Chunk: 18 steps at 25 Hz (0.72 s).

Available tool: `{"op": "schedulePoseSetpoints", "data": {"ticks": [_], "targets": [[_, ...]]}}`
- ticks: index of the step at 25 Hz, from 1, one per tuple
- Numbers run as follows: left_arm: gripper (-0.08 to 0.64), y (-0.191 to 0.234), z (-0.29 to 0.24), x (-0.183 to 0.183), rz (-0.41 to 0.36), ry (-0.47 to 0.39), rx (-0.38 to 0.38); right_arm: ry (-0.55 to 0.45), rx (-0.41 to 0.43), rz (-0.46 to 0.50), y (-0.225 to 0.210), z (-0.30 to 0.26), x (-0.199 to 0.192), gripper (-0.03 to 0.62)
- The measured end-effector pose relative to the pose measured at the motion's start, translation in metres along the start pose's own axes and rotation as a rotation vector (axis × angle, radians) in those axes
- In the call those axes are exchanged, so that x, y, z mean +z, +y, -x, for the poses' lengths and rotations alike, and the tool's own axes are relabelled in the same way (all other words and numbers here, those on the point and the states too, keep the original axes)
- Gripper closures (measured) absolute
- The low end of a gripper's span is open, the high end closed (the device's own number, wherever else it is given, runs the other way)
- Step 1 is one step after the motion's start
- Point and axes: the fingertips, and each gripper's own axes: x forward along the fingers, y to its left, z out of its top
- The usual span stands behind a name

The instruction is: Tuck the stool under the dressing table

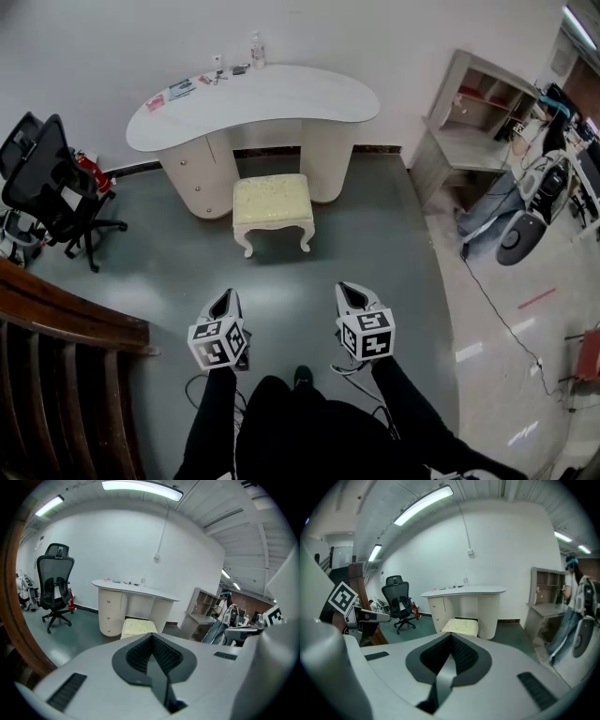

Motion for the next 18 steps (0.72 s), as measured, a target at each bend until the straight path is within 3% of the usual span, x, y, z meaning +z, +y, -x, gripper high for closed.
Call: {"op": "schedulePoseSetpoints", "data": {"ticks": [12,18], "targets": [[0.552,0.008,-0.025,0.024,-0.019,-0.014,0.044,-0.086,0.000,0.061,-0.014,-0.017,0.032,0.588],[0.552,0.013,-0.057,0.032,-0.044,0.002,0.035,-0.070,-0.022,0.039,-0.027,-0.045,0.037,0.589]]}}
